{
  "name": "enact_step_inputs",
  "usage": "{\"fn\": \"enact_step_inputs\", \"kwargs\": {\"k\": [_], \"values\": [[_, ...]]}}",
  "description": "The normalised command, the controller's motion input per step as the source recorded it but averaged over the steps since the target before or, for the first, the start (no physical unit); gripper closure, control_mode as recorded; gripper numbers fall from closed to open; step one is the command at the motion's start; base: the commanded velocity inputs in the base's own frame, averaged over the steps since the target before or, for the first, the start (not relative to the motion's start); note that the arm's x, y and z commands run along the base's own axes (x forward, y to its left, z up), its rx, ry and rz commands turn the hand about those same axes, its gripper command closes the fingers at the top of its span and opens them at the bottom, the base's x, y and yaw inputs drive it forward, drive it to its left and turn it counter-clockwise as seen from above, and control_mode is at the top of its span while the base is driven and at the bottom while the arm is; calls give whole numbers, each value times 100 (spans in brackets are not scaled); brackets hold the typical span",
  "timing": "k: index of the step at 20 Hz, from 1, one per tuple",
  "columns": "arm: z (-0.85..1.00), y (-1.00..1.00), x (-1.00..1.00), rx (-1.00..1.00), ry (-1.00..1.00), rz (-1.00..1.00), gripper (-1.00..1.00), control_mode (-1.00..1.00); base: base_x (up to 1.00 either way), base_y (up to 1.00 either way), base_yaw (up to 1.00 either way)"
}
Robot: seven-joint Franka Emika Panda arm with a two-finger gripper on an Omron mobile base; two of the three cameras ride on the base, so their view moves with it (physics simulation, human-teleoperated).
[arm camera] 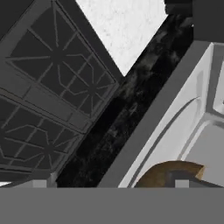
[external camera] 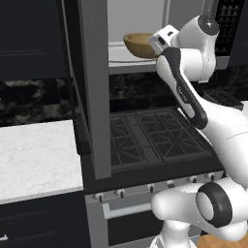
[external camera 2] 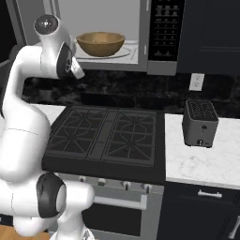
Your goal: Pick the garlic from the sink and place it in the bowl. Then pick the bowl and place it in the microwave. Then close the microwave door and press the start button.
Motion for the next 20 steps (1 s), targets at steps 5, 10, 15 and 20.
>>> {"fn": "enact_step_inputs", "kwargs": {"k": [5,10,15,20], "values": [[-67,48,-100,-29,1,40,-100,-100,0,0,0],[-68,47,-100,-37,4,41,-100,-100,0,0,0],[-28,10,-100,-49,1,49,-100,-100,0,0,0],[-20,20,-100,-63,0,55,-100,-100,0,0,0]]}}
